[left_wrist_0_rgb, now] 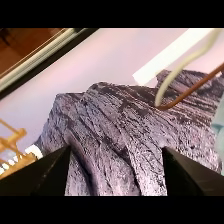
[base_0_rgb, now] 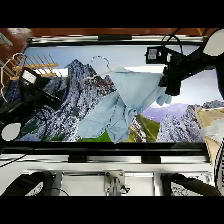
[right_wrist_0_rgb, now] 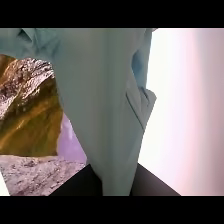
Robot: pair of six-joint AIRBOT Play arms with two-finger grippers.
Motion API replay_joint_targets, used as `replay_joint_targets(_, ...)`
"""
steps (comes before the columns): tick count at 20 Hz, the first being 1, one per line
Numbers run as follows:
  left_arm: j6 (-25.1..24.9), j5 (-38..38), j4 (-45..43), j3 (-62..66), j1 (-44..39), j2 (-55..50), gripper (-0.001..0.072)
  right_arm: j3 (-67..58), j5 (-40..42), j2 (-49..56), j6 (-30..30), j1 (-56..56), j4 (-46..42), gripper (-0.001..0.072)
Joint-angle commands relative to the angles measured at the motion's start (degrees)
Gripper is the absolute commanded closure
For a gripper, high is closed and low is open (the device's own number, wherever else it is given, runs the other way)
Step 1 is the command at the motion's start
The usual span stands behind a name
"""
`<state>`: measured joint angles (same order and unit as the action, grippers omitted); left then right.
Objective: Fold the shirts.
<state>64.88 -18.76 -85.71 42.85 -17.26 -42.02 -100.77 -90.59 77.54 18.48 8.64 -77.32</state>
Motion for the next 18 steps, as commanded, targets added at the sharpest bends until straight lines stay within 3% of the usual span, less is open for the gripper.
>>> replay_joint_targets(1,22.6,-6.45,-0.22,-0.09,3.06,0.83,0.0065,-0.04,-0.98,-2.99,9.57,0.04,0.57,0.0631)
replay_joint_targets(2,27.78,-10.19,0.55,-0.26,2.84,0.44,0.0144,-0.04,-1.2,-4.31,11.8,0.04,1.31,0.0631)
replay_joint_targets(4,31.71,-14.23,7.23,-1.38,1.27,-0.81,0.0174,-0.04,-1.38,-6.97,14.51,0.11,5.18,0.0632)
replay_joint_targets(6,31.69,-13.31,16.35,-2.21,-1.99,-3.13,0.0175,-0.04,-0.79,-9.31,15.5,0.11,9.53,0.0632)
replay_joint_targets(10,31.69,-6.78,27.56,-2.25,-10.99,-10.99,0.0178,-0.04,0.15,-11.21,19.12,0.11,10.25,0.0632)
replay_joint_targets(13,31.71,-3.91,30.51,-2.23,-15.06,-16.72,0.0177,-0.04,0.15,-11.21,19.91,0.11,10.49,0.0632)
replay_joint_targets(18,32.11,2.43,32.89,-2.23,-15.15,-19.3,0.0175,-0.04,-0.09,-11.21,19.93,0.11,11.04,0.0632)
